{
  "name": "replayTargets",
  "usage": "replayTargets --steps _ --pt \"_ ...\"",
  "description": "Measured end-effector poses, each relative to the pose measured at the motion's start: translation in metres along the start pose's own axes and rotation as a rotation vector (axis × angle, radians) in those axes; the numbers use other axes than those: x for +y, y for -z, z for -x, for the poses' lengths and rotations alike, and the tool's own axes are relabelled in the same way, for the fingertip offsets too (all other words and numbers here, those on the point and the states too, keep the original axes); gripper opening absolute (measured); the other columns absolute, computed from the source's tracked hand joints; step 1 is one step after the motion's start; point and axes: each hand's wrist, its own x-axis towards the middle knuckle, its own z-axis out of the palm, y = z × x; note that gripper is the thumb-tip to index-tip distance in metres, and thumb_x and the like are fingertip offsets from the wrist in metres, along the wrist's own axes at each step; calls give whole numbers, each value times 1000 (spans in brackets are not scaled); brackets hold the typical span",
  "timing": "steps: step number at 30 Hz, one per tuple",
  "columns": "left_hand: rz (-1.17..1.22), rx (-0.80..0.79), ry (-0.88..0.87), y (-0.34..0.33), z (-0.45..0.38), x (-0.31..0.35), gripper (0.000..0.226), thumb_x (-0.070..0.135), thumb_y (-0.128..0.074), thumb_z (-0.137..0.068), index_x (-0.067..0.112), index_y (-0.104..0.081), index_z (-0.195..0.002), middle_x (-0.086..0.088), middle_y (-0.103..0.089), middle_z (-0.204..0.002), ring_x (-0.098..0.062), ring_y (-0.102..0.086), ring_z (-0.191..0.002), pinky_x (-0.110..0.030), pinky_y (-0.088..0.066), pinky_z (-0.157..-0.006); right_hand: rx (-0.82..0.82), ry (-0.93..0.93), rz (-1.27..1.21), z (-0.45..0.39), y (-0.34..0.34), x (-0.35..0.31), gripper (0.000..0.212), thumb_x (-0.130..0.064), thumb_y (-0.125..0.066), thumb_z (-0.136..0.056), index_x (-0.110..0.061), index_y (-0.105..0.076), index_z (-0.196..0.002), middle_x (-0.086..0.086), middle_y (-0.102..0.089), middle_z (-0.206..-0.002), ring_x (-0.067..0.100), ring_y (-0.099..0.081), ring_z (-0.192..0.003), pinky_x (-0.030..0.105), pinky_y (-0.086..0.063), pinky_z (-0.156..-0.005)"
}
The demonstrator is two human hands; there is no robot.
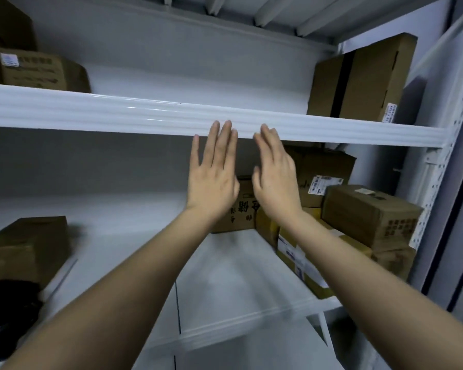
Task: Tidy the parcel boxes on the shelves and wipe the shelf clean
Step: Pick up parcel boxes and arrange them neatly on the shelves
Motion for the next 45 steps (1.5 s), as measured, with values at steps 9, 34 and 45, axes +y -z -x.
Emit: replayTargets --steps 9,34,45 --pt "111 -242 -51 -49 50 50 78 32 -39 -87 5 -4 -151 -13 -2 -160 -29 -1 -148 -48 -10 -118 -194 -187 26 68 -30 43 60 -8 -49 -91 -13 -32 -148 1 -22 -158 15 -21 -145 32 -26 -113" --pt "1367 -993 1229 -150 67 296 74 48 -51 -93 32 -8 -151 -9 -26 -151 -33 -33 -136 -51 -33 -110 -428 -820 95 175 -36 276 53 -44 -49 -93 -23 -36 -141 2 -41 -143 21 -34 -133 38 -24 -112" --pt "1650 -810 1577 -141 92 271 53 42 -49 -96 32 -29 -144 -5 -51 -135 -30 -57 -108 -51 -52 -85 -255 -1279 -803 175 -15 264 38 -38 -41 -100 -24 -47 -134 2 -51 -127 14 -47 -103 36 -35 -92"
